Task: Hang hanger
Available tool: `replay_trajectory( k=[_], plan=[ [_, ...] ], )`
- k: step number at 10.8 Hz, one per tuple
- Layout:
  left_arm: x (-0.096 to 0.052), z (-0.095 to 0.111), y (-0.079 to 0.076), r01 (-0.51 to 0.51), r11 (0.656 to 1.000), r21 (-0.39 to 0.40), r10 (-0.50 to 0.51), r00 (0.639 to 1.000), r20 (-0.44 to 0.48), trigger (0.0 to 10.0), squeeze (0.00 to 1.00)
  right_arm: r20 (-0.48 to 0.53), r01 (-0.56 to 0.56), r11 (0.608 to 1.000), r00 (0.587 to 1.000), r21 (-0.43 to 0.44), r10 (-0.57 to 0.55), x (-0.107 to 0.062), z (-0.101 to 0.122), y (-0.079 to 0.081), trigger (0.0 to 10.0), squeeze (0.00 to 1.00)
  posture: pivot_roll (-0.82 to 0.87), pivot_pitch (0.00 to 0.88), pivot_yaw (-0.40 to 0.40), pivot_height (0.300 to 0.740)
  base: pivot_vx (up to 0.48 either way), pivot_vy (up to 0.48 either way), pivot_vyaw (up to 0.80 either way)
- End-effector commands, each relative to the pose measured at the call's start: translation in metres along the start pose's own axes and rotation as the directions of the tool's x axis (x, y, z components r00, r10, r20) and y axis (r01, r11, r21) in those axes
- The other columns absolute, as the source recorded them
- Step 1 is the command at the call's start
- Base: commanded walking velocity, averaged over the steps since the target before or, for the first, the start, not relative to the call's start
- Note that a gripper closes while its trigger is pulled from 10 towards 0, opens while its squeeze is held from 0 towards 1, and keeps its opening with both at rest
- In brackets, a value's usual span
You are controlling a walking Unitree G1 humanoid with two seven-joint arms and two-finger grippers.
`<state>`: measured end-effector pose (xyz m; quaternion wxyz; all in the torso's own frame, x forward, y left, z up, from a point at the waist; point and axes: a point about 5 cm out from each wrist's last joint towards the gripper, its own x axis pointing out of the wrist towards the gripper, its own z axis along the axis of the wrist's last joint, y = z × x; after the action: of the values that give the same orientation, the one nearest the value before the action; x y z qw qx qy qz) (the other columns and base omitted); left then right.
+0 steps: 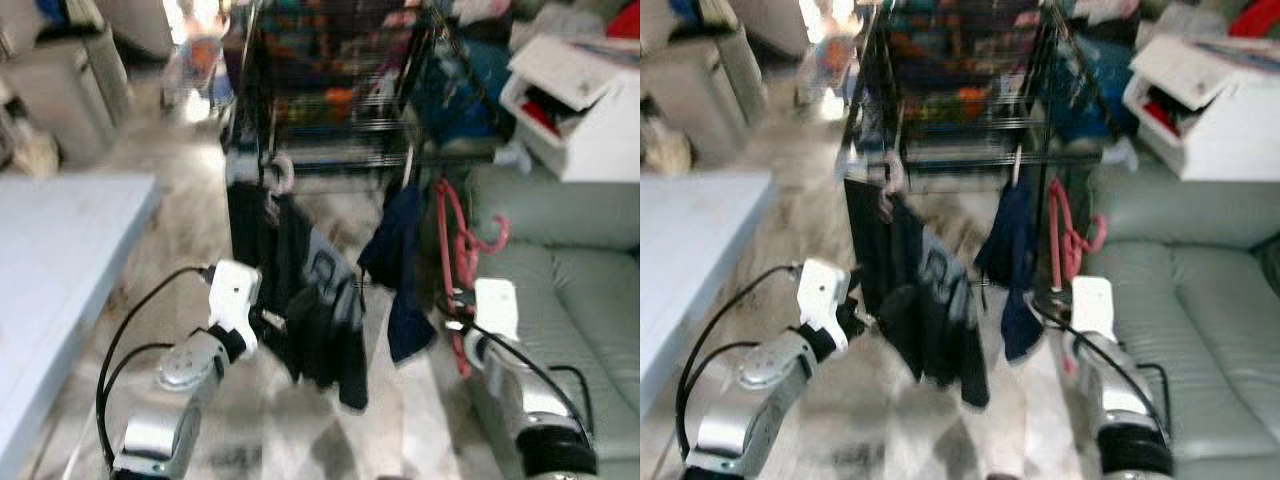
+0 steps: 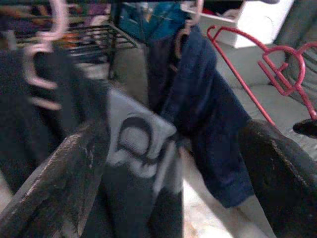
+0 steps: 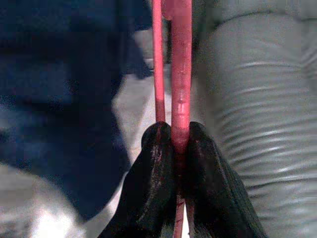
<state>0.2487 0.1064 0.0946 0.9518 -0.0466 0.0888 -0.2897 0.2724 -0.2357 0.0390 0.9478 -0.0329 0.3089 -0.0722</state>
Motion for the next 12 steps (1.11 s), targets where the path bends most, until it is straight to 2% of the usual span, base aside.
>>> replay_trajectory(
  k=[1,7,12],
  plan=[
    [0.003,0.003,-0.006,0.032,0.999,0.008,-0.032,0.999,0.009,10.0,0.00,0.014,0.028,1.000,1.000,0.007,-0.028,0.001,0.006,-0.009,10.0,0.00,-0.05,0.000,0.009,0.740,0.472,0.000,0.00],
    [0.002,0.002,-0.008,0.039,0.999,-0.010,-0.039,0.999,0.014,10.0,0.00,0.056,0.085,0.996,0.995,-0.023,-0.084,0.008,0.022,-0.024,10.0,0.00,-0.05,0.000,0.007,0.740,0.480,0.000,0.00],
    [0.000,0.001,-0.010,0.046,0.999,-0.018,-0.046,0.999,0.010,10.0,0.00,0.065,0.102,0.995,0.993,-0.019,-0.101,0.016,0.036,-0.035,10.0,0.00,-0.04,0.000,0.009,0.740,0.000,0.000,0.00]
  ],
)
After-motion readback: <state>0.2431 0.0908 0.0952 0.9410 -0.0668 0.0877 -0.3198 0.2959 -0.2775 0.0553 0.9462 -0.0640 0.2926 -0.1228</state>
